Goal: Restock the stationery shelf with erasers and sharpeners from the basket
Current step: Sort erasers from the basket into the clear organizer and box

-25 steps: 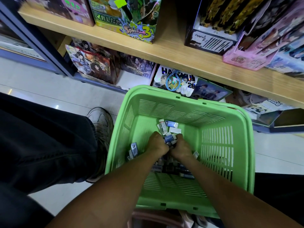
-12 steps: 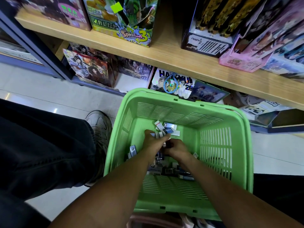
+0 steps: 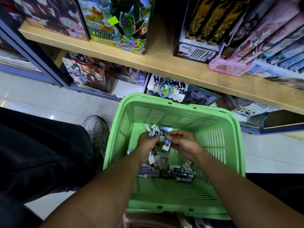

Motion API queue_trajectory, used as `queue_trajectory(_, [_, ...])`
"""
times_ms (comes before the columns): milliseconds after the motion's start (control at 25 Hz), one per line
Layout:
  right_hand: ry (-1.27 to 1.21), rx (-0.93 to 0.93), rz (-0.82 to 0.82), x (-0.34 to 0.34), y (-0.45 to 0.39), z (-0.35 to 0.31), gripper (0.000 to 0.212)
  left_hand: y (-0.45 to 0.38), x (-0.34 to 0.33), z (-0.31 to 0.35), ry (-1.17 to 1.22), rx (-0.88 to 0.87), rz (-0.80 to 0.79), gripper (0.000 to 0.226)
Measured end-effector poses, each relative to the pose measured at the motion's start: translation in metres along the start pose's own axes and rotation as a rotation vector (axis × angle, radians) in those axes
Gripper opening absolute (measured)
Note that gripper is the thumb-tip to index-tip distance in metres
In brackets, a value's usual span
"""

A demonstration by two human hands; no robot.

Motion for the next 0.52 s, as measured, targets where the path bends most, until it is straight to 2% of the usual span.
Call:
queue_trajectory(80, [-0.046, 0.014, 0.023, 0.004, -0.001, -0.008, 0.029, 0.003, -0.002, 0.002, 0.047, 0.008, -0.049, 0.040])
queue_trajectory(200, [-0.047, 0.047, 0.029, 0.003, 0.005, -0.018, 0.022, 0.014, -0.002, 0.017, 0.055, -0.015, -0.086, 0.020])
queue_trajectory(320, [0.062, 0.102, 0.020, 0.002, 0.022, -0.035, 0.014, 0.029, 0.004, 0.031, -0.032, -0.022, -0.125, 0.023])
queue_trajectory(440, [0.151, 0.155, -0.014, 0.003, 0.043, -0.056, 0.016, 0.049, 0.005, 0.053, -0.125, -0.073, -0.218, 0.010])
queue_trajectory(520, [0.186, 0.202, -0.047, 0.005, 0.063, -0.078, 0.017, 0.061, 0.003, 0.070, -0.165, -0.129, -0.286, 0.022])
Point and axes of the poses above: each hand's wrist, its own y-axis away from the middle knuckle, its own x-axis out of the back of the hand, z = x × y, the point moved 4 cm from there along -y, towards the middle knuckle, and after that the axes turned 2 degrees about -x, right-handed, at the moved point
